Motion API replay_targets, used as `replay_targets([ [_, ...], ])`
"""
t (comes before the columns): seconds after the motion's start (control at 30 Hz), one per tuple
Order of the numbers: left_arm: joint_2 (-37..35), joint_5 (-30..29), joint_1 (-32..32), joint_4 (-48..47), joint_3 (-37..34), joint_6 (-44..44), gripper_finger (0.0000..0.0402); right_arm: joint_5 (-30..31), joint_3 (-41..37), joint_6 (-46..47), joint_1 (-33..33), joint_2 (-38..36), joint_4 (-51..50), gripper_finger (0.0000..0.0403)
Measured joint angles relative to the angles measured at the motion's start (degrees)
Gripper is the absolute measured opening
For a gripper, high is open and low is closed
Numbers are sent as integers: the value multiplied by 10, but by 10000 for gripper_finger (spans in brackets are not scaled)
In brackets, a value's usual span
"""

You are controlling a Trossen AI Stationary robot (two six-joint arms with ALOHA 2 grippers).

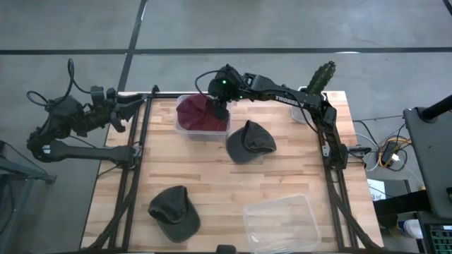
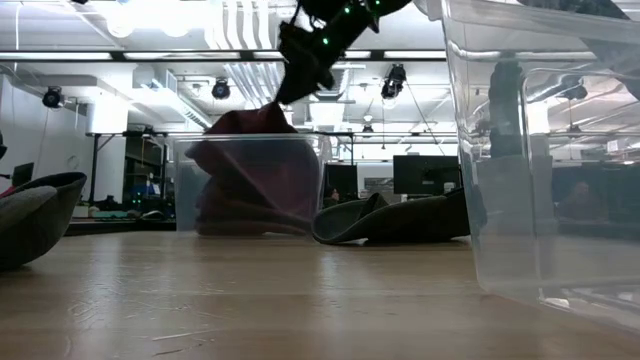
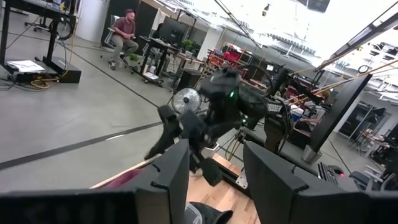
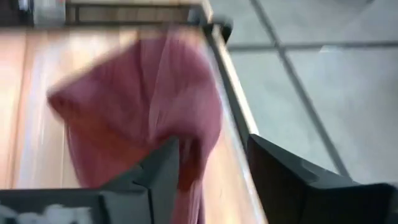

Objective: Pick and place caps into container
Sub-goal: Put the red cap into the top transparent container

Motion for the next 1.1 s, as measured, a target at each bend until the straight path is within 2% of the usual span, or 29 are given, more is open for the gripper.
replay_targets([
  [0.17,0,0,0,0,-1,0,145,0,7,24,0,-1,84,206],
  [0.27,0,0,0,-1,-3,0,145,-1,7,67,0,-1,92,207],
  [0.43,0,0,0,-4,-8,-3,145,-16,7,115,0,-1,30,207],
  [0.8,0,0,0,-1,-8,-1,145,-21,3,132,0,-1,-103,192],
  [1.1,0,0,0,-2,-8,2,145,-15,-51,132,1,-1,-101,187],
])
